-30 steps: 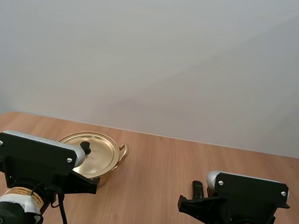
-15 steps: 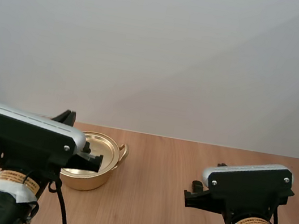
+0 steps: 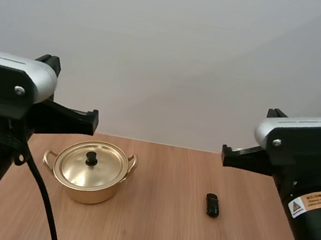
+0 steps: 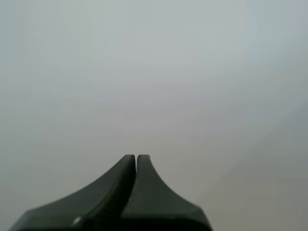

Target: Open the pot, put the car inside, and close it

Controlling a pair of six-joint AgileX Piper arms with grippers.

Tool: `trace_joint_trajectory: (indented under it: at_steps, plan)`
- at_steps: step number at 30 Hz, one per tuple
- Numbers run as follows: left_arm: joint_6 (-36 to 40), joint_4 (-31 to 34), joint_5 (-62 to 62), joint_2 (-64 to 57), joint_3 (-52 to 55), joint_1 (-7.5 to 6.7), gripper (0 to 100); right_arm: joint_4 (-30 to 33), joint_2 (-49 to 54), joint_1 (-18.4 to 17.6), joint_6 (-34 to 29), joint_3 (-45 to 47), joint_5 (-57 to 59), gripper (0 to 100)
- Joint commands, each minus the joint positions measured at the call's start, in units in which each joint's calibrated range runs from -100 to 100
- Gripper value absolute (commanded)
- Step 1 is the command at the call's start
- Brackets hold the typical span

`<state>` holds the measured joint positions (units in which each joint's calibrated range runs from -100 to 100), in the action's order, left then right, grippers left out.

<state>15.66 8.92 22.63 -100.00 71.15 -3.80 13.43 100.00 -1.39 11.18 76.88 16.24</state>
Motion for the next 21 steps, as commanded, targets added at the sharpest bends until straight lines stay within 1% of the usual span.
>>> trace_joint_trajectory:
  at_steps: [1, 4, 7, 8, 9, 11, 14, 16, 19, 21]
  plan:
    - [-0.1, 0.1, 1.4, 0.0, -1.4, 0.02, 0, -1.5, 0.0, 0.0, -0.1, -3.2, 8.4, 0]
    - [-0.1, -0.1, 7.8, 2.9, -3.5, 0.02, 0, -3.2, 0.0, 0.0, 1.6, -3.9, 13.1, 0]
    - [-1.3, -0.3, 15.4, 7.7, -5.9, 0.02, 0, -6.9, -1.3, 0.0, 6.1, -3.9, 18.9, 0]
    - [-2.6, -0.9, 17.6, 9.4, -6.6, 0.02, 0, -9.7, -2.0, 0.0, 8.7, -3.9, 22.2, 0]
    - [-4.3, -1.7, 18.6, 10.6, -7.2, 0.02, 0, -11.2, -2.4, 0.0, 10.6, -3.9, 23.6, 0]
    - [-8.6, -5.3, 22.7, 13.6, -9.4, 0.02, 0, -16.8, -3.5, 0.0, 15.6, -3.9, 29.4, 0]
    - [-11.5, -8.9, 28.0, 17.1, -12.4, 0.02, 0, -22.4, -4.1, 0.0, 20.8, -3.9, 37.0, 0]
    - [-13.4, -10.1, 31.5, 19.0, -15.0, 0.02, 0, -24.2, -4.2, 0.0, 22.2, -3.9, 40.3, 0]
    - [-16.1, -10.3, 37.0, 22.5, -18.9, 0.02, 0, -24.3, -4.2, 0.0, 22.7, -3.9, 43.1, 0]
    - [-17.8, -10.3, 43.9, 25.8, -21.9, 0.02, 0, -24.3, -4.2, 0.0, 22.7, -3.9, 44.1, 0]
